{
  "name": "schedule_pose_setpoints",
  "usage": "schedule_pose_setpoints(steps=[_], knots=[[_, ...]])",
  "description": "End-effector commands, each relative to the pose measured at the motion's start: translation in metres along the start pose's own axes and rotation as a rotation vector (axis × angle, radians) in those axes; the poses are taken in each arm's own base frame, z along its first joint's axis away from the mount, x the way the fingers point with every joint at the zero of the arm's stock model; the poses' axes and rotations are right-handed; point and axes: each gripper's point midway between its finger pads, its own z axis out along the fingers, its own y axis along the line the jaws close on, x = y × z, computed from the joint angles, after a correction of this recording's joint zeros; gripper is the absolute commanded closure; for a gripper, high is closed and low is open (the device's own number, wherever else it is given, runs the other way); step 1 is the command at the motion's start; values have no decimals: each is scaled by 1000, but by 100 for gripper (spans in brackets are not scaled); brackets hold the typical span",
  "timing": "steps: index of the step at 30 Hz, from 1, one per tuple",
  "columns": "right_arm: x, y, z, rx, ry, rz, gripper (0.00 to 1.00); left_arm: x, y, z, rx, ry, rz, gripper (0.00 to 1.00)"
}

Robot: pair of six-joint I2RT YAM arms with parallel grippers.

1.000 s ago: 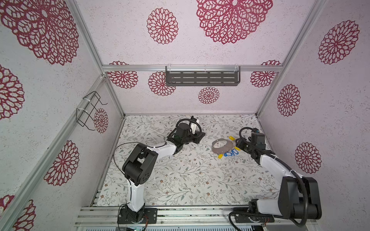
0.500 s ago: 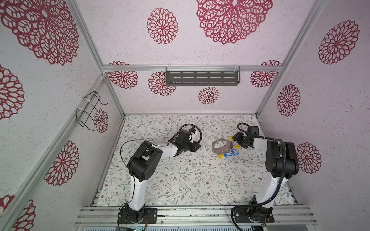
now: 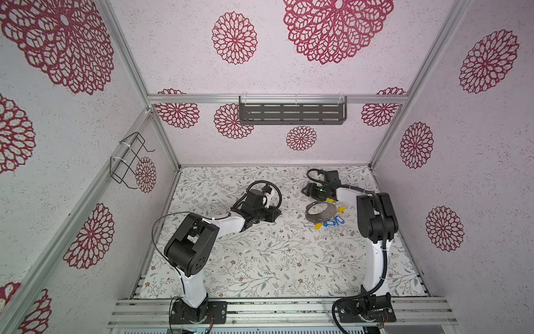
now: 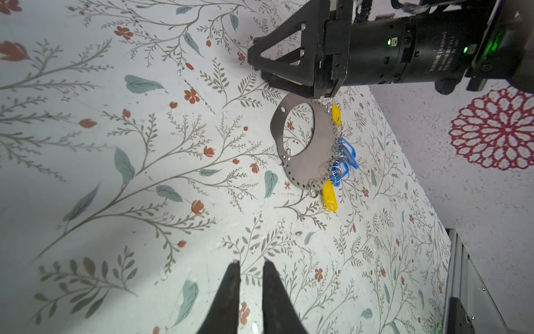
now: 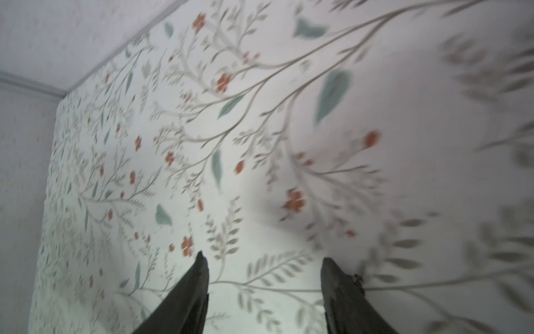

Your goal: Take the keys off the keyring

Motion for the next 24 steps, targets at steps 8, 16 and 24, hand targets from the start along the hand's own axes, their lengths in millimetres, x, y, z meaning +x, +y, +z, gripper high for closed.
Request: schedule_pose_setpoints(steps=[8,16,24], knots=[[-30,-27,-89,195,-152,4,37,-22,-17,-3,47,-60,22,81],[-27,-106,-127,492,-89,-9,43,-14,-23,7,64,-37,24,81],[-16,-113,-116,505,48,-62,59,-12,-25,7,67,-26,28,81]])
